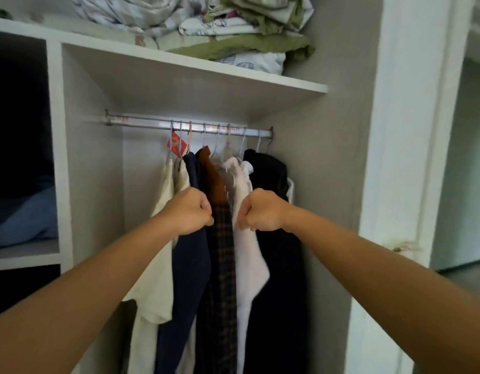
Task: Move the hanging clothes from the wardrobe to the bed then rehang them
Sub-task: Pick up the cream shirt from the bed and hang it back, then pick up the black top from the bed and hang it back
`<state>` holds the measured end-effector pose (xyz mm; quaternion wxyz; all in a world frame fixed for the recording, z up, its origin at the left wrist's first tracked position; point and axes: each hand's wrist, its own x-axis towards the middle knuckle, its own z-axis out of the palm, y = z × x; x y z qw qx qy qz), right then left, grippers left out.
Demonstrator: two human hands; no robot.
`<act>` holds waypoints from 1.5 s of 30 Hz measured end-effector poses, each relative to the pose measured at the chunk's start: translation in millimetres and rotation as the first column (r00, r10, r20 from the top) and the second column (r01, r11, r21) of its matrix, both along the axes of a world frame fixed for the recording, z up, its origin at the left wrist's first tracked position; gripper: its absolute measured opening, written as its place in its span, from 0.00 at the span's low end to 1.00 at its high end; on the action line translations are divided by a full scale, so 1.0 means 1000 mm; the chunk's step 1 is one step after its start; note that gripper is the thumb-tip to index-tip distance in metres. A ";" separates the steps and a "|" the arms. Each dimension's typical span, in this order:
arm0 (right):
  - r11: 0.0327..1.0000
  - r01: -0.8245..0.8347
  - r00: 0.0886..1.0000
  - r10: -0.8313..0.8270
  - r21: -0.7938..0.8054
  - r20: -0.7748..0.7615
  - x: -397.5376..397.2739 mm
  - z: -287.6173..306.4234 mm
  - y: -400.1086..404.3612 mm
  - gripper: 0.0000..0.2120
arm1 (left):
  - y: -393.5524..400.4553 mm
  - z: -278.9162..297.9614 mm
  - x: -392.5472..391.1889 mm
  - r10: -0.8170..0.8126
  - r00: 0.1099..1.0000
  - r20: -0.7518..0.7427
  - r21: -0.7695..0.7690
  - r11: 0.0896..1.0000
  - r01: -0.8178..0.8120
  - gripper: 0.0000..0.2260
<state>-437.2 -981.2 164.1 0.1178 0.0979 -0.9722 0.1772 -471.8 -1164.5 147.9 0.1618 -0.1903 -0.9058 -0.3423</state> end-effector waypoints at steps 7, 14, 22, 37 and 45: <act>0.983 0.177 0.984 -0.178 0.047 0.020 0.082 -0.041 0.039 0.07 | 0.024 -0.033 0.045 -0.191 0.977 0.098 -0.109 0.973 0.201 0.05; 0.938 0.304 0.937 -0.327 0.169 0.126 0.185 -0.067 0.053 0.16 | 0.059 -0.060 0.097 -0.369 0.909 0.195 -0.218 0.887 0.407 0.04; 0.852 0.503 0.840 -0.522 0.146 0.150 0.333 -0.080 0.098 0.11 | 0.147 -0.066 0.188 -0.564 0.790 0.241 -0.362 0.703 0.613 0.14; 0.461 0.884 0.446 -0.881 0.080 0.159 0.698 -0.115 0.186 0.11 | 0.328 -0.092 0.513 -0.855 0.357 0.377 -0.383 0.207 0.900 0.15; 0.237 0.961 0.210 -0.960 0.140 0.187 0.909 -0.147 0.212 0.13 | 0.400 -0.124 0.723 -0.898 0.116 0.424 -0.301 -0.019 0.954 0.14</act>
